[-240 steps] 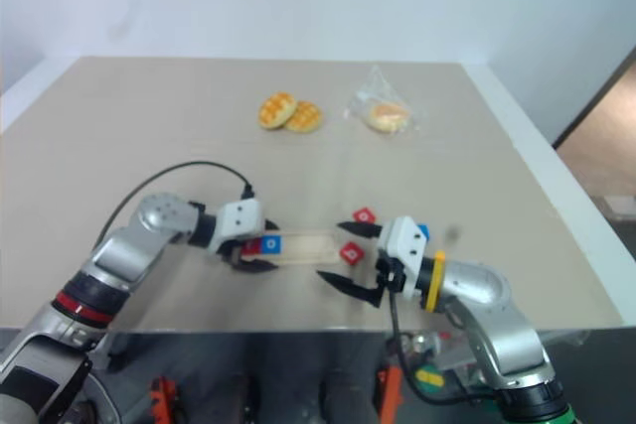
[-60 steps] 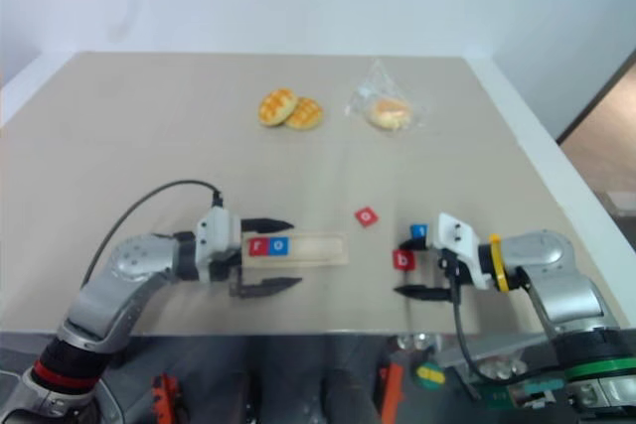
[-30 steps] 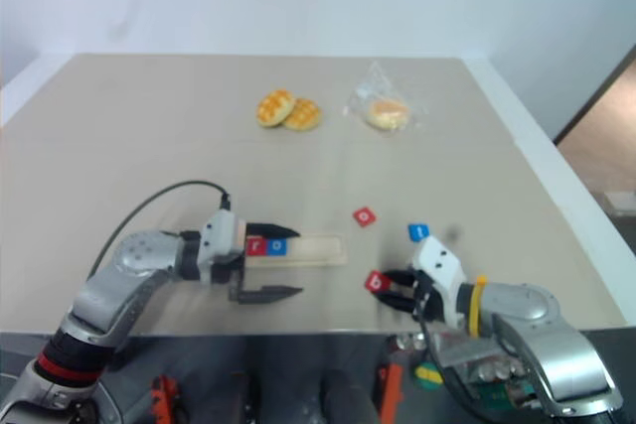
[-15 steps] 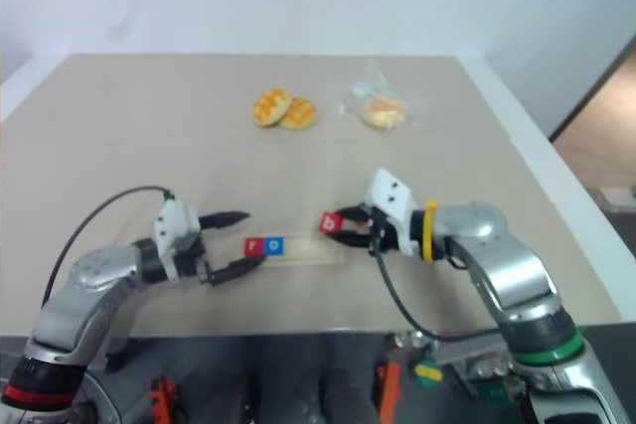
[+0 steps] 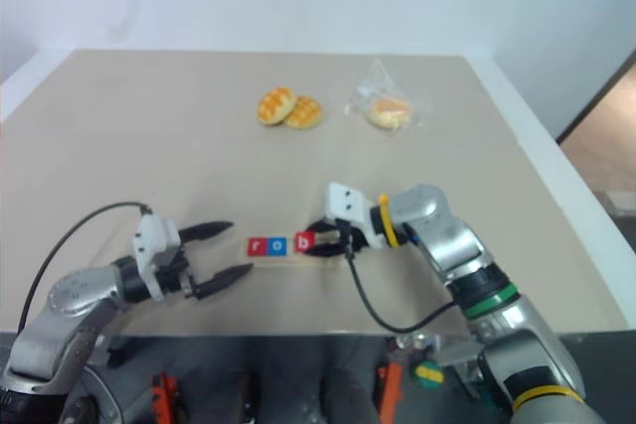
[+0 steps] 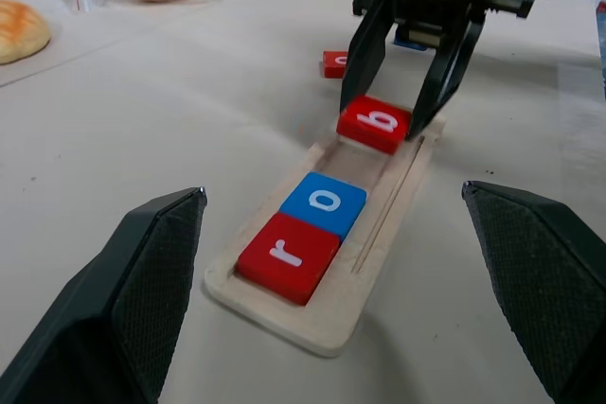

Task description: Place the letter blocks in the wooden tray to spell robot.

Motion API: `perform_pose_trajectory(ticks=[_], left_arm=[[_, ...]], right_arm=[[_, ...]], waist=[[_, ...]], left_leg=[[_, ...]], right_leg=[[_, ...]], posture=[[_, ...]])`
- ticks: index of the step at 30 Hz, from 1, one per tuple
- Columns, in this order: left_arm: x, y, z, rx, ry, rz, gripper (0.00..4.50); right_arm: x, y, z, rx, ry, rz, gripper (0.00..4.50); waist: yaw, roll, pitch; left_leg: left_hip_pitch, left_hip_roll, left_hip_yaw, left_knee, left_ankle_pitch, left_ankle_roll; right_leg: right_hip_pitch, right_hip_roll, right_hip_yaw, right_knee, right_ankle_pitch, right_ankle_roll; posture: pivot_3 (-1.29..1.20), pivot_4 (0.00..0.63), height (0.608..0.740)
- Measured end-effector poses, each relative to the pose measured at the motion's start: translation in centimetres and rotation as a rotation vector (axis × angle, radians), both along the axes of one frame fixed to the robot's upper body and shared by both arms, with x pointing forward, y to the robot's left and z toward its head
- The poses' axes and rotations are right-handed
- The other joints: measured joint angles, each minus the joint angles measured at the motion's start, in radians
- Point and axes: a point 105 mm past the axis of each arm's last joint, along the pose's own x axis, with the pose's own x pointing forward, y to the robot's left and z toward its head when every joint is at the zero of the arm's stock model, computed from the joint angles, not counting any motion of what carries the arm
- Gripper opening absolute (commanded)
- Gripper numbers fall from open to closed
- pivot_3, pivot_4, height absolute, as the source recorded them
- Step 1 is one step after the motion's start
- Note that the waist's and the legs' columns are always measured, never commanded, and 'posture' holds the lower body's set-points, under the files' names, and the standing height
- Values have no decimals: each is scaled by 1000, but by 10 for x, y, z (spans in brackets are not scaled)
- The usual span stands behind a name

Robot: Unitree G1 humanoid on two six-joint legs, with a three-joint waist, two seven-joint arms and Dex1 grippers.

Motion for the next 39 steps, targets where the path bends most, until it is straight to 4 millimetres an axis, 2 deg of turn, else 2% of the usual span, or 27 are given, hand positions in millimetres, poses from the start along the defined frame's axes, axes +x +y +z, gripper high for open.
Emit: perform_pose_trajectory(ticks=[12,27,36,37,39], left_arm=[[-7,-6,4,-1,-19,-9,4500],[-9,-7,-2,1,3,-6,4500],[-10,-11,-2,0,6,-13,4500],[-10,-11,-2,3,5,-12,4500],[-10,-11,-3,4,6,-11,4500]], right_arm=[[8,10,-5,-23,-27,16,1215],[7,11,-13,-47,-11,40,1215],[18,12,-15,-49,-9,21,1215],[17,12,-15,-49,-7,22,1715],[17,12,-15,-49,-4,23,1715]], waist=[[0,0,0],[-1,0,0],[-1,0,0],[-1,0,0],[-1,0,0]], left_leg=[[1,0,0,0,0,0],[1,0,1,0,0,0],[4,1,3,0,0,0],[4,1,3,0,0,0],[4,2,3,0,0,0]], right_leg=[[0,0,0,0,1,-1],[0,0,0,1,1,-2],[1,0,0,1,2,-4],[1,0,0,1,2,-4],[1,1,0,1,2,-4]], posture=[[0,150,740],[0,150,740],[0,150,740],[0,150,740],[0,150,740]])
